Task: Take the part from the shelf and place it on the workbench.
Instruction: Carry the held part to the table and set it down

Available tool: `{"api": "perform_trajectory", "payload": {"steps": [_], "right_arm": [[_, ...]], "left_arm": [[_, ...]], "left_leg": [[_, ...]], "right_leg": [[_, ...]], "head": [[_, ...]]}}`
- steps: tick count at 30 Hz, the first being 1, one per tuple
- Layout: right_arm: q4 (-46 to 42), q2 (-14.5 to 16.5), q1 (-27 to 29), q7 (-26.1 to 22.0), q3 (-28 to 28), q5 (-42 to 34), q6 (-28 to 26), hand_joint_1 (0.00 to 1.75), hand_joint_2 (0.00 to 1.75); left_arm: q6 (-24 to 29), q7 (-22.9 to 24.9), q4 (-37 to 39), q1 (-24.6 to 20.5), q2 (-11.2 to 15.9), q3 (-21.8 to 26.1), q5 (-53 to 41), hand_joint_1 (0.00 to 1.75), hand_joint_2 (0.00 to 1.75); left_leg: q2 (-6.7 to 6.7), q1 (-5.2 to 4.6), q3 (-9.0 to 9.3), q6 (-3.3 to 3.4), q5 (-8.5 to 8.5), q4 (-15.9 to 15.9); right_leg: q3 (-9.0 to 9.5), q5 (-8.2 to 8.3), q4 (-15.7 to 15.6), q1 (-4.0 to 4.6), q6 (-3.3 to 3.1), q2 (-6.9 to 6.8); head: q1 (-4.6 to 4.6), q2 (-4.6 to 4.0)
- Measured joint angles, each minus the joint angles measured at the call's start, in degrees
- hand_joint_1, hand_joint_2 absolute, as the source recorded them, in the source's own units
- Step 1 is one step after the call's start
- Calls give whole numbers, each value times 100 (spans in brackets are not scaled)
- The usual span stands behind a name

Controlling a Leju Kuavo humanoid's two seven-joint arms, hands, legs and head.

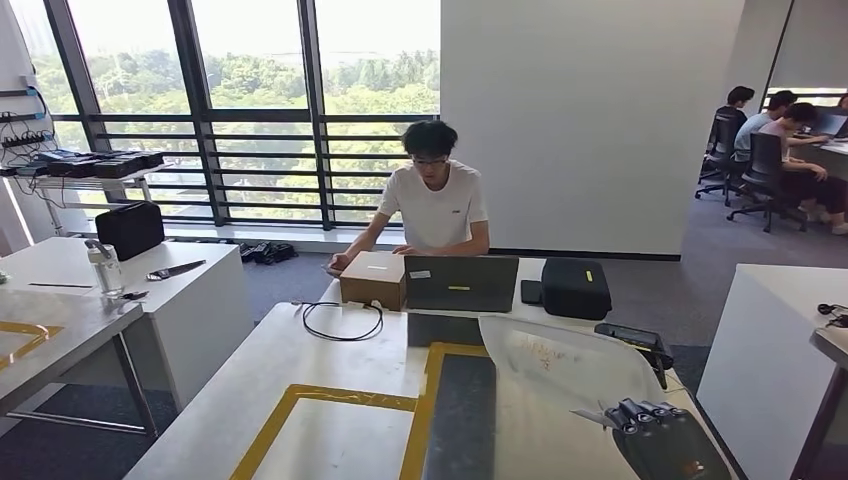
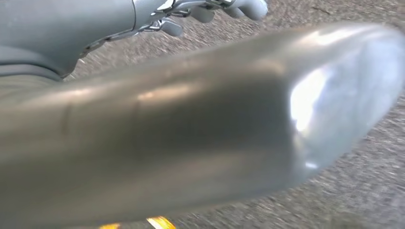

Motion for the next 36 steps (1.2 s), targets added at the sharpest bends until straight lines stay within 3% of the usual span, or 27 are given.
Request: {"api": "perform_trajectory", "payload": {"steps": [4,6,9,10,11,12,14,16,21,22,24,26,27,28,29,31,32,34,36], "right_arm": [[3,5,-29,-13,-2,0,111,175,175],[8,-1,-69,-45,-7,-56,179,175,175],[81,-32,-155,-165,-9,-197,398,175,175],[148,-40,-201,-209,-7,-255,503,175,175],[237,-43,-267,-247,-3,-322,606,175,175],[344,-43,-362,-278,0,-397,693,175,175],[583,-43,-595,-328,8,-532,796,175,175],[803,-41,-799,-354,20,-615,841,175,175],[991,-34,-928,-359,38,-648,873,175,175],[1178,-13,-1047,-365,59,-655,894,175,175],[1777,80,-1444,-378,139,-670,922,175,175],[2298,179,-1763,-391,221,-676,924,175,175],[2463,215,-1831,-398,253,-687,925,175,175],[2628,255,-1899,-402,283,-708,931,175,175],[2806,301,-1983,-402,310,-735,936,175,175],[3212,405,-2204,-415,343,-807,933,175,175],[3443,464,-2337,-426,350,-835,929,175,175],[3935,596,-2592,-444,363,-869,937,175,175],[4430,735,-2804,-480,379,-930,985,175,175]], "left_arm": [[-105,-110,-1,-18,4,67,59,0,0],[-143,-196,-5,-31,1,92,87,0,0],[-185,-286,-7,-52,0,119,99,0,0],[-201,-301,-7,-55,-1,125,100,0,0],[-215,-314,-7,-56,-1,129,100,0,0],[-227,-326,-7,-58,-2,131,102,0,0],[-237,-341,-7,-69,-2,137,106,0,0],[-239,-346,-8,-86,0,146,109,0,0],[-241,-347,-8,-95,-1,160,110,0,0],[-241,-345,-7,-96,-5,168,110,0,0],[-243,-340,-2,-103,-14,186,110,0,0],[-245,-338,2,-107,-18,192,109,0,0],[-248,-337,4,-101,-20,195,108,0,0],[-252,-337,7,-95,-21,200,108,0,0],[-259,-339,8,-90,-23,208,109,0,0],[-283,-352,6,-88,-20,223,111,0,0],[-300,-371,5,-89,-18,227,118,0,0],[-329,-453,5,-92,-18,230,137,0,0],[-343,-587,7,-96,-31,231,143,0,0]], "left_leg": [[-17,-13,99,133,-70,-183],[-31,7,149,203,-102,-218],[-49,7,214,260,-175,-226],[-60,6,243,259,-204,-225],[-72,7,280,252,-234,-222],[-82,8,325,239,-267,-219],[-99,2,405,195,-337,-207],[-120,-12,430,135,-389,-193],[-131,-9,428,85,-399,-201],[-124,1,421,49,-419,-175],[-98,18,194,-32,-621,254],[-78,22,-255,-73,-904,1034],[-76,21,-430,-74,-937,1295],[-75,20,-513,-67,-861,1363],[-73,16,-490,-51,-681,1216],[-56,-1,-228,3,-236,519],[-46,-14,-84,30,-113,185],[-35,-30,58,63,-79,-119],[-52,-28,79,56,-75,-164]], "right_leg": [[38,-102,0,10,112,-3],[-95,-250,301,-9,168,23],[-826,-602,1449,-29,213,57],[-1044,-597,1695,-37,221,60],[-1152,-472,1716,-46,224,62],[-1141,-234,1506,-59,225,62],[-896,286,729,-76,219,67],[-701,481,231,-65,194,82],[-668,454,161,-42,157,88],[-654,454,144,-42,118,85],[-611,436,117,-39,5,82],[-562,400,105,-28,-78,74],[-541,378,108,-17,-91,71],[-516,354,113,-7,-97,68],[-489,328,122,-1,-95,69],[-438,270,144,5,-77,71],[-428,245,159,14,-58,77],[-433,227,164,35,-16,86],[-436,233,153,46,-29,88]], "head": [[2,2],[7,2],[15,1],[17,1],[19,1],[21,1],[22,1],[23,1],[16,1],[12,1],[4,1],[-4,1],[-4,1],[-5,1],[-4,1],[-5,1],[-5,1],[-2,1],[2,1]]}}
